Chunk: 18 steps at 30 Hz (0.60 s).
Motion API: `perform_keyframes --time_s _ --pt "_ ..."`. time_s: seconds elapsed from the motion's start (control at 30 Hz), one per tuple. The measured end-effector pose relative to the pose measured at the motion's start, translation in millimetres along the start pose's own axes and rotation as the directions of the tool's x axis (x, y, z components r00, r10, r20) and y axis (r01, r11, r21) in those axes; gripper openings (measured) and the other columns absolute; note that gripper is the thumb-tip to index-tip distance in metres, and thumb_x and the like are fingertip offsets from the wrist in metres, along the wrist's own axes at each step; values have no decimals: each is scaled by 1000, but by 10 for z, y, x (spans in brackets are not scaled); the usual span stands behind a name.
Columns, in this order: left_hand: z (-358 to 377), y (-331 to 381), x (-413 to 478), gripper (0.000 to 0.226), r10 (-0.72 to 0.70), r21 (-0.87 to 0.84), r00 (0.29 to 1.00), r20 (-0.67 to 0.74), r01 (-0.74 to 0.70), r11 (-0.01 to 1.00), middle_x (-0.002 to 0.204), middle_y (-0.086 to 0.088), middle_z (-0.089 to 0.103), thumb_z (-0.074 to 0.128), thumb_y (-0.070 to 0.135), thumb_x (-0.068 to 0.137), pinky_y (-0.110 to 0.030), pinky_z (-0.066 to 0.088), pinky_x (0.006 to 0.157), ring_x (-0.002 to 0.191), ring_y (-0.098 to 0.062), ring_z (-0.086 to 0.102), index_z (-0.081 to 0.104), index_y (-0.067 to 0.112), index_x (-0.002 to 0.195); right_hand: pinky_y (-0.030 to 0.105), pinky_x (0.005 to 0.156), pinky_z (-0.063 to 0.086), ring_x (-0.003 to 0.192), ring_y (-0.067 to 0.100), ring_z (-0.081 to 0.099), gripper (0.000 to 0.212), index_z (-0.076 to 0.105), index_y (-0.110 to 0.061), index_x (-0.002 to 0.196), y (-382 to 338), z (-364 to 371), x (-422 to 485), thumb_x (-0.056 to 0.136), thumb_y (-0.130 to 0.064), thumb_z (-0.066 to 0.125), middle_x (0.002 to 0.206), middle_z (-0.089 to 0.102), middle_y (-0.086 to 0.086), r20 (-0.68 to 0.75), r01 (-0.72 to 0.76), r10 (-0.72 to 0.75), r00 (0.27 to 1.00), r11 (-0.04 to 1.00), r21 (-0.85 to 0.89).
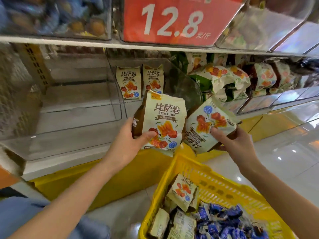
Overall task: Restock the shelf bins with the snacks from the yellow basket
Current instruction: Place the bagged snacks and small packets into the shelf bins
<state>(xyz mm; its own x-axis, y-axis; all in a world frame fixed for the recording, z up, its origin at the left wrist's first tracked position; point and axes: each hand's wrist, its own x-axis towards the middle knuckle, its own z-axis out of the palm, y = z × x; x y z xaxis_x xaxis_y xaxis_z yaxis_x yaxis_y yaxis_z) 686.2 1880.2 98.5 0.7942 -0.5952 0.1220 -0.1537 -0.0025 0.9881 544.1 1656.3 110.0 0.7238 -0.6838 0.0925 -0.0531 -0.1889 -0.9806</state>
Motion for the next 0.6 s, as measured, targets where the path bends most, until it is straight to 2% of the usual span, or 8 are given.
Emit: perform_keyframes --time_s 0.07,0.17,0.27,0.37,0.47,0.53,0.6 --pt "-136 125 62 37 56 1 997 -52 -56 998 84 30 66 65 33 70 -2 45 58 83 17 59 46 44 100 19 55 54 76 5 70 39 60 -23 99 -212 131 127 64 -36 73 84 73 -11 12 64 -64 998 998 -10" --pt "-285 192 93 36 91 -19 981 -171 -95 995 88 23 63 67 28 74 -1 44 56 80 19 59 47 41 101 22 58 56 80 8 70 38 60 -23 102 -463 338 340 69 -38 72 91 73 -8 26 99 -100 995 994 54" --pt "-360 161 67 46 54 -170 958 -281 -105 980 94 15 66 64 35 69 -7 48 58 83 8 64 50 30 112 25 61 57 85 12 70 44 60 -20 104 -564 542 533 67 -43 70 93 73 -4 72 27 -38 997 989 148" --pt "-429 158 59 52 23 -263 921 -388 -135 955 97 10 69 65 36 68 -11 50 58 84 0 67 52 24 117 35 75 58 93 19 68 51 54 -12 119 -549 725 704 79 -42 67 102 71 2 115 -126 107 988 976 179" --pt "-551 203 73 43 39 -255 886 -463 -176 951 96 13 70 66 37 68 -12 51 59 87 -2 67 54 30 108 40 75 57 88 18 68 48 43 -18 129 -609 889 916 89 -42 56 104 67 1 102 -186 174 979 975 120" --pt "-650 220 82 36 37 -259 865 -500 -191 947 95 13 71 67 34 71 -11 51 59 87 -2 67 55 30 105 41 76 56 88 17 67 53 36 -21 135 -673 1009 1028 90 -42 55 110 65 -1 84 -136 136 987 991 -9" --pt "-728 232 96 28 37 -259 848 -529 -203 944 94 14 71 67 28 78 -10 50 59 86 -1 67 54 32 103 37 80 55 96 18 64 66 31 -19 141 -679 1135 1077 86 -41 60 122 59 -1 125 -52 77 989 979 -198"
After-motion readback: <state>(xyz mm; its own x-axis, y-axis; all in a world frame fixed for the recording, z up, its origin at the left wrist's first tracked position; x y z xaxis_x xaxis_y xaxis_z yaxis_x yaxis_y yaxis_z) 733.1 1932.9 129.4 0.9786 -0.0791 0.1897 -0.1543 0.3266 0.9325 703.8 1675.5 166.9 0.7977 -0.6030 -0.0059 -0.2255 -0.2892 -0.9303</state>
